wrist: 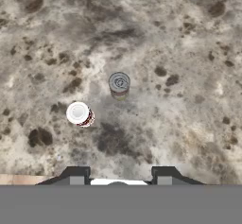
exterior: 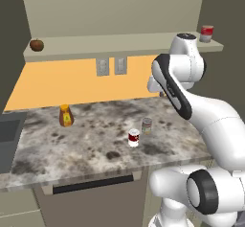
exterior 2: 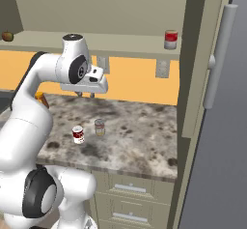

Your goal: Pick the cans from the counter and place them in their designated side in the cabinet.

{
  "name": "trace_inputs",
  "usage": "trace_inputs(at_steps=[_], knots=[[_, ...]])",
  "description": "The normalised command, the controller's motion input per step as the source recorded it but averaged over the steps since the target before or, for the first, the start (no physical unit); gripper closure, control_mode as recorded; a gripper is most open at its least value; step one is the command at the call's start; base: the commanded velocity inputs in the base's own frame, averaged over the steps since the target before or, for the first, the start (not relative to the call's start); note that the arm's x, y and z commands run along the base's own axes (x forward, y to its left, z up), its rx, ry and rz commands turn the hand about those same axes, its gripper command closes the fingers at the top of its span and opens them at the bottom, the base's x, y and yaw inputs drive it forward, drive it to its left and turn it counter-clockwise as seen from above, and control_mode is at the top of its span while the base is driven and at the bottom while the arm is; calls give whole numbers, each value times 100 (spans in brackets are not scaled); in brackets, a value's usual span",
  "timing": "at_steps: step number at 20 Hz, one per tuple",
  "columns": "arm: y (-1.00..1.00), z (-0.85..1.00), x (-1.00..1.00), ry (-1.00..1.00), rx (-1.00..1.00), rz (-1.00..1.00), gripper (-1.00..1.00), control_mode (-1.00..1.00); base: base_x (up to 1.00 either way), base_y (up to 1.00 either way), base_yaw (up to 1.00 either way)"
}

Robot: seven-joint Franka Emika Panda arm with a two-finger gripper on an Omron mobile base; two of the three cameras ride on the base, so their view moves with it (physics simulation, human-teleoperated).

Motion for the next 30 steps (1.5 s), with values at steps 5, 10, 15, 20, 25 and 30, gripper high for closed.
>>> trace_inputs(at_steps=[5, 10, 15, 20, 25, 30], knots=[[3, 0, -1, 0, 0, 0, -100, -100, 0, 0, 0], [6, -1, -15, 0, 0, 0, -100, -100, 0, 0, 0], [6, 0, -22, -1, 1, 0, -100, -100, 0, 0, 0], [5, -1, -25, -3, 1, 0, -100, -100, 0, 0, 0], [8, -5, -19, -8, 0, 0, -100, -100, 0, 0, 0], [7, -9, -11, -5, 1, 0, -100, -100, 0, 0, 0]])
